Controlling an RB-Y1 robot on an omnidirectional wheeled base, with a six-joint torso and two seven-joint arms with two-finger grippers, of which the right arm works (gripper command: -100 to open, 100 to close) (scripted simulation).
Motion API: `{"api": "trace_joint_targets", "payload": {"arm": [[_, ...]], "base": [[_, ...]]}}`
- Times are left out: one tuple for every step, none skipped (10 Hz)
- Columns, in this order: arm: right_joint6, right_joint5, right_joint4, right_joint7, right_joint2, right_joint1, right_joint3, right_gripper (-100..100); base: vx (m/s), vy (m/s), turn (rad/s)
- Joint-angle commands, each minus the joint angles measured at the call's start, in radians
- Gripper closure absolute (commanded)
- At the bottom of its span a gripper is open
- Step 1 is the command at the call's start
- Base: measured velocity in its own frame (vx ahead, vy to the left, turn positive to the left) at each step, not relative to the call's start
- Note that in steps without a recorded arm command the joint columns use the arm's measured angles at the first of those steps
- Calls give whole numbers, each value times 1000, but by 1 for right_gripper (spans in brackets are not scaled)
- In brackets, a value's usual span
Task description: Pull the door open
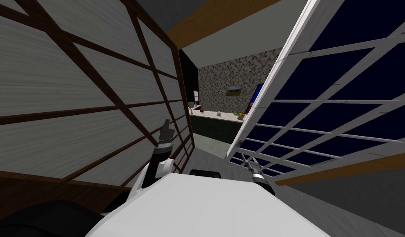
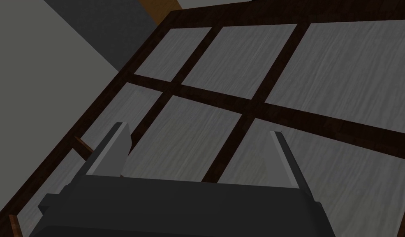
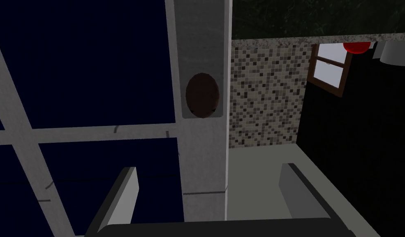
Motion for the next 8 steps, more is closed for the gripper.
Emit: {"api": "trace_joint_targets", "payload": {"arm": [[0, 0, 0, 0, 0, 0, 0, -100], [8, 1, -1, 11, 5, -8, -1, -100], [13, 1, -1, 17, 9, -15, -1, -100], [20, 1, -1, 23, 14, -22, -2, -100], [26, 0, -1, 29, 19, -30, -2, -100], [33, 0, -1, 35, 23, -37, -3, -100], [38, 0, -1, 40, 27, -43, -3, -100], [44, 0, -1, 46, 31, -50, -4, -100]], "base": [[-7, 6, -2], [98, -44, -8], [179, -84, 5], [202, -88, 14], [216, -89, 10], [209, -74, 11], [197, -69, 11], [181, -82, 10]]}}
